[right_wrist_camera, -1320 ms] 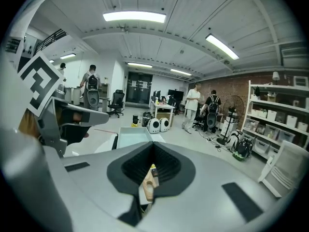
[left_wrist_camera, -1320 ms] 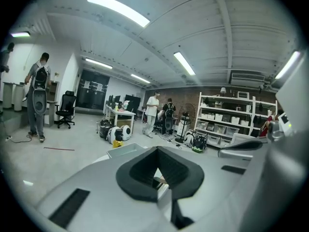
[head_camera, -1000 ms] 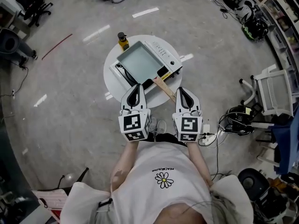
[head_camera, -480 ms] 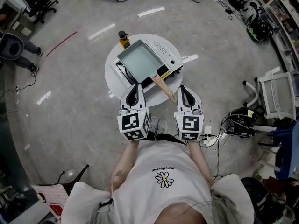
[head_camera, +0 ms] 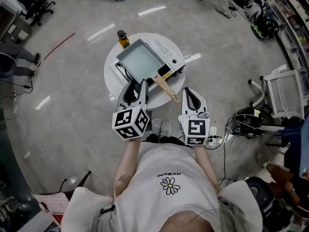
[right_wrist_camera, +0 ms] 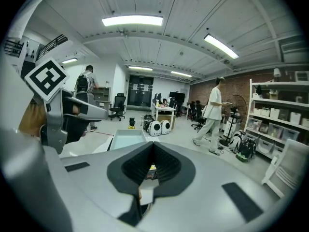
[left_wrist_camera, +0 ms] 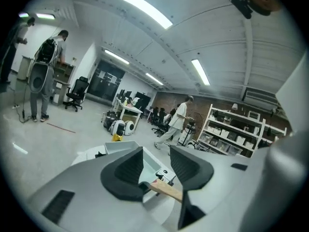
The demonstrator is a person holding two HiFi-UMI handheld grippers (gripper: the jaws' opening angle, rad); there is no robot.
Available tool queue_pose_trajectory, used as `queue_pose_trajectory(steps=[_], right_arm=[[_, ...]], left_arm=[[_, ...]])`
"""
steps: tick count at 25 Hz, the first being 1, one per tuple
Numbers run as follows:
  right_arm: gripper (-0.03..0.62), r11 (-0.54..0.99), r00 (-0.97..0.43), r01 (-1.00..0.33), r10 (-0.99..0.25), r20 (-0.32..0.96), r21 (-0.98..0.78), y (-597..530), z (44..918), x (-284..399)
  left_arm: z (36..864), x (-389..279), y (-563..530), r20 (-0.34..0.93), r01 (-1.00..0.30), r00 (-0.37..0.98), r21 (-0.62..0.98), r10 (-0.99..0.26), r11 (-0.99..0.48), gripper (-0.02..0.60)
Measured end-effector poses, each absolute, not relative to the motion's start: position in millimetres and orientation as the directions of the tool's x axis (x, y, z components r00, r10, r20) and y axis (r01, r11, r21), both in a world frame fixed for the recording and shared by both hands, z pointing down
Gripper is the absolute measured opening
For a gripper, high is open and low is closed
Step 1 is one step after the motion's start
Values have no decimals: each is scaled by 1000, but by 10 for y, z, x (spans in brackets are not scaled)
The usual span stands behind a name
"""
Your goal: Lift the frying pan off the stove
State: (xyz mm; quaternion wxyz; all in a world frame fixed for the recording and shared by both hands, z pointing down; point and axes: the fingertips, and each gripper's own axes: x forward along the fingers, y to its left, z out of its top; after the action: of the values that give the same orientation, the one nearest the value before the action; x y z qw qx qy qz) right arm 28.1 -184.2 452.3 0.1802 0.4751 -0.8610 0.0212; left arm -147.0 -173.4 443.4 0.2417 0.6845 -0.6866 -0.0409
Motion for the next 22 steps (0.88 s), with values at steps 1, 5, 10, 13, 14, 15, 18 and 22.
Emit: queue_pose_trajectory(steps=[1, 5, 10, 13, 14, 15, 18, 22], right_arm=[[3, 543, -479, -829, -813, 331, 135, -1843, 4517, 305], [3, 524, -458, -841, -823, 337, 136, -1831, 4520, 412], [3, 486, -419, -863, -841, 343, 137, -1823, 4536, 586], [3, 462, -393, -876, -850, 350, 138, -1831, 4554, 703], [3, 455, -386, -880, -853, 352, 138, -1833, 4561, 736], [3, 449, -380, -883, -855, 353, 137, -1836, 4566, 765], [3, 438, -368, -888, -859, 356, 138, -1840, 4564, 829], [3, 435, -359, -889, -857, 370, 143, -1822, 4582, 876]], left_arm=[[4480, -1446, -1744, 285, -906, 70, 418, -956, 59, 180], [4718, -1326, -1785, 319, -803, 153, 592, -935, 71, 250], [5061, -1226, -1833, 361, -668, 215, 732, -907, 133, 266], [5228, -1120, -1849, 374, -614, 254, 775, -892, 150, 273], [5292, -1077, -1849, 379, -591, 272, 791, -884, 157, 273], [5359, -1035, -1850, 386, -568, 291, 806, -876, 166, 275], [5542, -916, -1848, 405, -514, 331, 835, -852, 197, 275], [5741, -765, -1876, 407, -441, 376, 869, -832, 226, 282]])
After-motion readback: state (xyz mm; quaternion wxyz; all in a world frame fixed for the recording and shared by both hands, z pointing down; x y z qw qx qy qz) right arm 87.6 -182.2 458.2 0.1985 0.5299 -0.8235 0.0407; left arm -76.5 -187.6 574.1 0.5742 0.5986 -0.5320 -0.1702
